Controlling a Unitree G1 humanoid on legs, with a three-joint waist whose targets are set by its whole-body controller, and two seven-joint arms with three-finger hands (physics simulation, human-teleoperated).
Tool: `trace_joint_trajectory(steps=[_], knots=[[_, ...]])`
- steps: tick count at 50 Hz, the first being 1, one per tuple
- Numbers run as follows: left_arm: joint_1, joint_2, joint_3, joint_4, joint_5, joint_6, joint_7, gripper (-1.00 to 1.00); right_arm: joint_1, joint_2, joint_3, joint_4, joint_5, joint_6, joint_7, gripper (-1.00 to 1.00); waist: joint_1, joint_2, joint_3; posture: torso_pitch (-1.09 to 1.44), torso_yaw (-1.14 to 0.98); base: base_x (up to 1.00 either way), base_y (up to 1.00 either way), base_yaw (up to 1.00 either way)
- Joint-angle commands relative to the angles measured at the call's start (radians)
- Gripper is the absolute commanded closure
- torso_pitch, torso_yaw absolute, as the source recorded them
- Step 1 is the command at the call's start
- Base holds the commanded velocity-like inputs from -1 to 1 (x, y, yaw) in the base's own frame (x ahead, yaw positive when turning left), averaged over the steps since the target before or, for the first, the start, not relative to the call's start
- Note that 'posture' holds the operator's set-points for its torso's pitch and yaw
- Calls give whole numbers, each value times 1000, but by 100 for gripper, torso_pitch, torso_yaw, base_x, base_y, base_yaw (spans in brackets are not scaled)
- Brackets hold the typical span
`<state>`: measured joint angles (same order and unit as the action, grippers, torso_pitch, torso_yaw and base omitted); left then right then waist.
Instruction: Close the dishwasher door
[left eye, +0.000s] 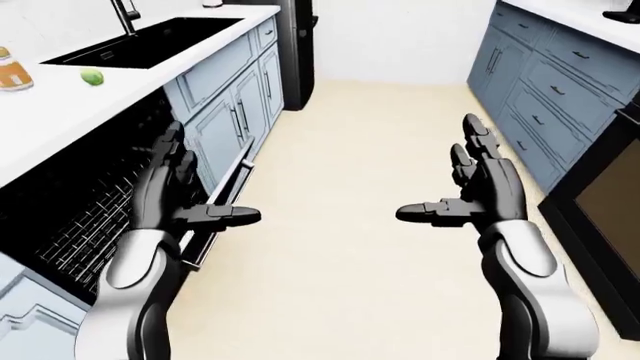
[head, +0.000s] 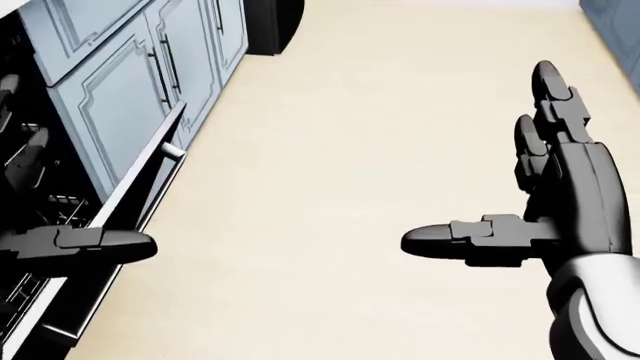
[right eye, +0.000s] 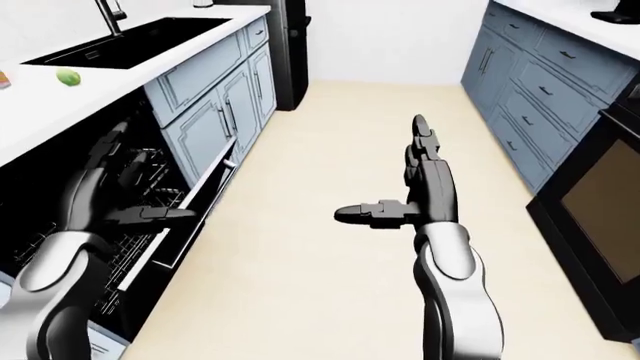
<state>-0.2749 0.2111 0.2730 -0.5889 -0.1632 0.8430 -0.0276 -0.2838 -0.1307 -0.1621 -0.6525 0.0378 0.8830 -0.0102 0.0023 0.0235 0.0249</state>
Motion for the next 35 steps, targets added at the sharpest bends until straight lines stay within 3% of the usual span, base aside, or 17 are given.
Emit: trace_joint_trajectory(steps=[1, 3, 7, 9, 10, 11, 13, 15, 19, 21, 23, 24, 25, 26, 31, 33, 35], knots=[[-25, 7, 1, -35, 0, -25, 1, -100, -26, -11, -12, -42, 0, -20, -2, -100, -5, 18, -15, 0, 0, 0, 9, 0], [-25, 7, 1, -33, 0, -27, 1, -100, -23, -11, -11, -33, -1, -31, -1, -100, -4, 14, -19, 0, 0, 0, 9, 0], [-27, 7, 1, -36, 0, -23, 1, -100, -23, -12, -12, -31, -1, -33, 0, -100, -1, -24, -10, 0, 0, 0, 9, 0], [-27, 7, 1, -35, 1, -24, 2, -100, -23, -12, -11, -35, -2, -29, -1, -100, 1, -59, -13, 0, 0, 0, 9, 0], [-27, 7, 1, -35, 1, -23, 2, -100, -22, -13, -12, -31, -2, -33, 1, -100, 1, -90, -22, 0, 0, 0, 9, 0], [-27, 7, 1, -36, 1, -22, 2, -100, -23, -13, -12, -32, -2, -31, 1, -100, -8, -46, -12, 0, 0, 0, 9, 0], [-27, 7, 0, -36, 1, -22, 2, -100, -23, -14, -12, -29, -2, -34, 1, -100, -5, -66, -14, 0, 0, 0, 9, 0], [-28, 7, -2, -40, 3, -19, 2, -100, -22, -13, -11, -29, -3, -34, 1, -100, -5, -58, -19, 0, 0, 0, 9, 0], [-28, 7, -1, -40, 4, -20, 1, -100, -25, -13, -13, -34, -2, -28, 1, -100, -3, -21, 0, 0, 0, 0, 9, 0], [-27, 7, -3, -40, 5, -21, 0, -100, -25, -13, -12, -36, -2, -26, 1, -100, -5, 15, -2, 0, 0, 0, 9, 0], [-26, 6, -2, -40, 5, -22, 0, -100, -26, -13, -13, -40, -1, -21, 1, -100, -4, 88, -25, 0, 0, 0, 9, 0], [-27, 6, -2, -39, 6, -22, 0, -100, -26, -13, -12, -44, -2, -17, 0, -100, 3, 42, -13, 0, 0, 0, 9, 0], [-27, 6, -2, -40, 6, -22, 0, -100, -25, -13, -12, -41, -2, -22, 1, -100, -2, 51, -10, 0, 0, 0, 9, 0], [-26, 6, -2, -39, 6, -22, -1, -100, -25, -13, -12, -41, -2, -21, 0, -100, 0, 45, -13, 0, 0, 0, 9, 0], [-25, 6, 0, -38, 6, -24, -2, -100, -21, -13, -14, -33, -2, -33, 2, -100, -1, -1, -12, 0, 0, 0, 9, 0], [-25, 5, -2, -37, 6, -25, -2, -100, -24, -13, -14, -39, -1, -24, 1, -100, -1, -28, -9, 0, 0, 0, 9, 0], [-28, 7, 0, -41, 5, -18, -2, -100, -23, -13, -13, -33, -2, -32, 2, -100, -1, -71, -14, 0, 0, 0, 9, 0]])
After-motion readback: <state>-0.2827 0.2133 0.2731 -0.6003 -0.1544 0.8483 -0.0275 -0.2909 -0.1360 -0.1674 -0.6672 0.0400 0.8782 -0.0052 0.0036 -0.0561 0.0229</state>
